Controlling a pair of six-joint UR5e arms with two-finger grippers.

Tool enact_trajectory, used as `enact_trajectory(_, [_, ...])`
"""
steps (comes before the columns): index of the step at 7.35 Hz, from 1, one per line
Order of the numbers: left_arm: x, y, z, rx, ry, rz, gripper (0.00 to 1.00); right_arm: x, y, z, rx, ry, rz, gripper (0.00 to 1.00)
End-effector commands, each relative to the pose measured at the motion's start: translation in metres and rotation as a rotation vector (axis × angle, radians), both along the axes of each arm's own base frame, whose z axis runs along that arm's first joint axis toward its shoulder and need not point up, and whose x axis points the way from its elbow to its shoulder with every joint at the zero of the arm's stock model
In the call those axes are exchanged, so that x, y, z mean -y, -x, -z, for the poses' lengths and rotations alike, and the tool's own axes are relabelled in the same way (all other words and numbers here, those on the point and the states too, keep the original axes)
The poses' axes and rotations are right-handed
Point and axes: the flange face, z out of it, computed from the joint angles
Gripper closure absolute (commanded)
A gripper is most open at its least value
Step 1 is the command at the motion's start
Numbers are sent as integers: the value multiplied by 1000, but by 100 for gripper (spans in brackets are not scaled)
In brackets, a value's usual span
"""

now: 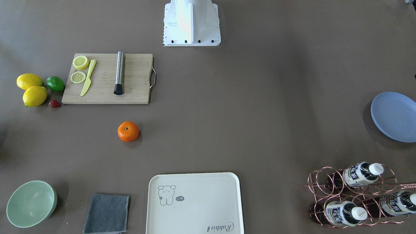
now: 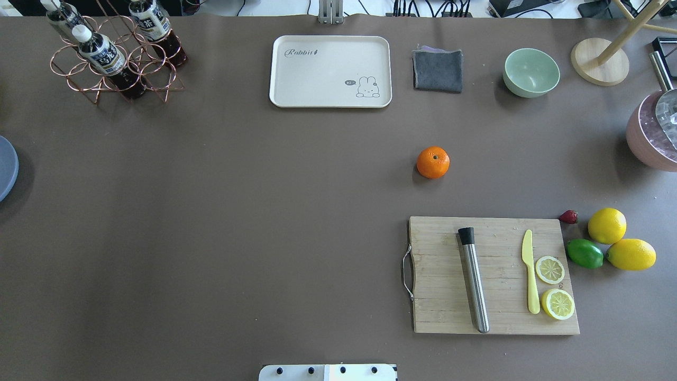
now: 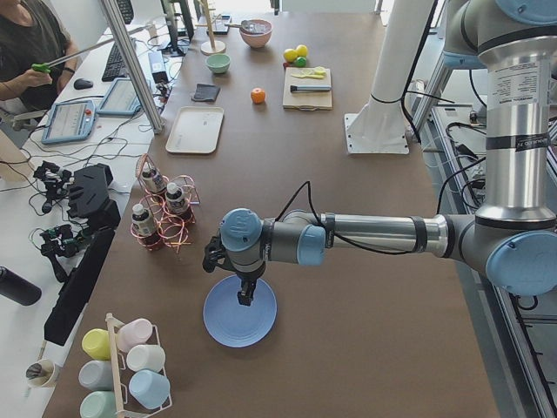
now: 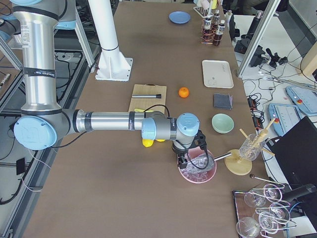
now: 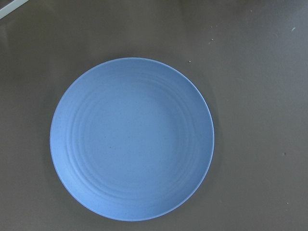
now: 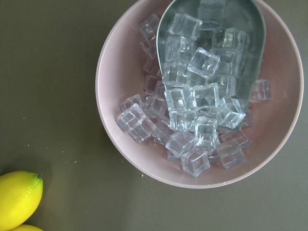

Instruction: Pick orange to plate

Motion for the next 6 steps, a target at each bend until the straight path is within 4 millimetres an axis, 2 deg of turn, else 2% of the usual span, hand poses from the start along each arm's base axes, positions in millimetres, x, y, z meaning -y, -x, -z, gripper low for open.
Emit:
enact_trajectory(1, [-1,1,-1,3,-5,-3,2,1,0,2,3,9,-11,0])
enact_trajectory(3, [0,4,-7,52,-3,-3,2,1,0,1,4,14,-14,0])
enact_trajectory(6, [-1,3,-7,49,5,4,2,0,0,0,5,17,-14,0])
